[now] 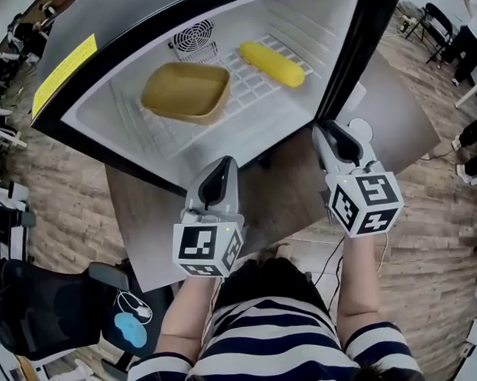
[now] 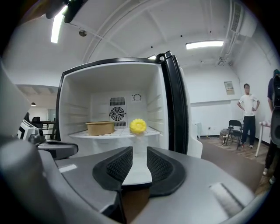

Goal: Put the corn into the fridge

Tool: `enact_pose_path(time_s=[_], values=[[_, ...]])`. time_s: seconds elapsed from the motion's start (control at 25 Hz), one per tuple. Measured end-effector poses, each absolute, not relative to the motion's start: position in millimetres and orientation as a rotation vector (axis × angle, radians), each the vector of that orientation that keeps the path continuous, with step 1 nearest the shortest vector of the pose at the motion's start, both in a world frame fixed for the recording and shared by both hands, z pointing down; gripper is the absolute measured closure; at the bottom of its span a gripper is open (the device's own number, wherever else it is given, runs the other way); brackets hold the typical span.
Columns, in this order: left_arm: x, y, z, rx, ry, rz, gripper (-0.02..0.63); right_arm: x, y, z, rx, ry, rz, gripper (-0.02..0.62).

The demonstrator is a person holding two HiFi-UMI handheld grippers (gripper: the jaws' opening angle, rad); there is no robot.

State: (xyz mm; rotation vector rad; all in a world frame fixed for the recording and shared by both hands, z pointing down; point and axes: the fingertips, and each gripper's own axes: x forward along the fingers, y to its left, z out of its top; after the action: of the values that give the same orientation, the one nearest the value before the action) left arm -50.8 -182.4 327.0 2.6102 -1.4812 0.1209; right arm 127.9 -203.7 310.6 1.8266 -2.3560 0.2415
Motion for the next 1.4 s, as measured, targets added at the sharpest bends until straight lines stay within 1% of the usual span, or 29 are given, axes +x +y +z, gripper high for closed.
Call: enact_pose_path(time_s=[0.4,0.56,1.4], values=[[-59.5,-171.3,327.5,2.607,-1.466,0.120,0.606,123.0,-171.5,328.0,1.855,-2.340,0.320,0.552],[-60.5,-167.1,329.4,2.604,-1.461,0.132,0.606,123.0,-158.9,332.0,1.880,-2.315,0.330,0.597],[-67.8,-156.8,335.8,2.593,-1.421,0.151,0.606,118.8,-127.0,361.3,1.904,-2.232,0.427,0.598]])
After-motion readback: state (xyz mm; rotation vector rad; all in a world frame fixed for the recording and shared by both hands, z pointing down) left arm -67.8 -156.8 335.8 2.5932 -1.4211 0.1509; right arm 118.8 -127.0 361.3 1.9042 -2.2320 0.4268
